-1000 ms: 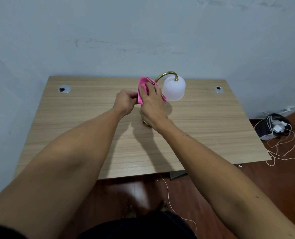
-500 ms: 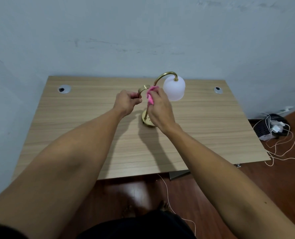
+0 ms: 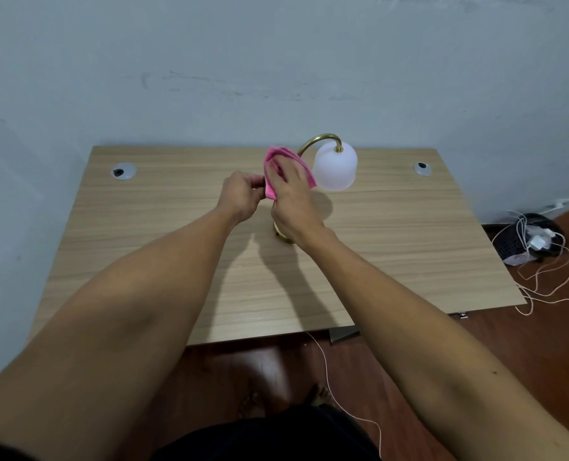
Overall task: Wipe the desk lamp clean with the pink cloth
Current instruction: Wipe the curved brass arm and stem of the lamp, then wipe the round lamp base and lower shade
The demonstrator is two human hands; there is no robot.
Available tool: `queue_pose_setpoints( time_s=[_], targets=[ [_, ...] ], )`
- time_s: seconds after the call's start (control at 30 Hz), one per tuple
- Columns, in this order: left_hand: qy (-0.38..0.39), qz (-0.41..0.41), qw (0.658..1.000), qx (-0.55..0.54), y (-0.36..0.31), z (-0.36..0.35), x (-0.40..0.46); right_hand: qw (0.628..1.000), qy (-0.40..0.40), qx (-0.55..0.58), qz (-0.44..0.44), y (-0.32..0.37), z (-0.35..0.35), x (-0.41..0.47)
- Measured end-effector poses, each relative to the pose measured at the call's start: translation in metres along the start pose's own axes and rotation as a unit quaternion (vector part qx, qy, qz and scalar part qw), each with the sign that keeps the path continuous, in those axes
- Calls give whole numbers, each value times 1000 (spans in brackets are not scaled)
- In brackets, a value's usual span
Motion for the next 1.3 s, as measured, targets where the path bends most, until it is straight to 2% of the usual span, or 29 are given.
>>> queue_pose_setpoints(
  time_s=[0.13,0.23,0.27,0.37,0.43,0.5,0.6,0.7,0.8,0.93,1.1,1.2,1.3],
  targets=[
    [-2,9,1000,20,5,1,1,997,7,-49,57,7,3,-2],
    [0,23,999,-28,5,-1,0,999,-19,-33,-17,-6,18,-1],
    [-1,21,999,-28,4,-1,0,999,-12,-37,-7,-4,18,0],
    [-4,11,1000,17,5,0,2,991,25,-81,107,12,7,-1],
    [1,8,1000,17,5,0,2,994,11,-36,99,7,6,-2],
    [9,-2,1000,4,2,0,2,998,-7,33,55,-7,6,-12],
    [12,22,1000,-17,5,0,2,994,28,78,-65,-46,-1,-36],
    [10,36,999,-16,8,0,5,967,35,157,-200,-87,4,-59],
    [-2,49,999,-24,12,2,8,931,24,209,-298,-110,14,-78],
    [-44,62,996,-50,13,3,8,901,49,222,-371,-143,4,-97],
    [-134,128,978,-95,32,-1,-3,828,-4,249,-502,-192,-7,-117],
    [-111,192,969,-106,56,-28,-12,808,-31,286,-514,-209,-13,-112],
    [-81,201,972,-96,65,-55,-16,807,-20,306,-505,-226,-30,-98]
  ],
)
Point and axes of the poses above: each hand's wrist, its own x-axis towards the middle knuckle, its own z-axis out of the back of the hand, y = z × x, the point moved 9 cm from there along x, towards the middle knuckle, and after that the axes turned 1 degree about z, right-handed, at the moved point
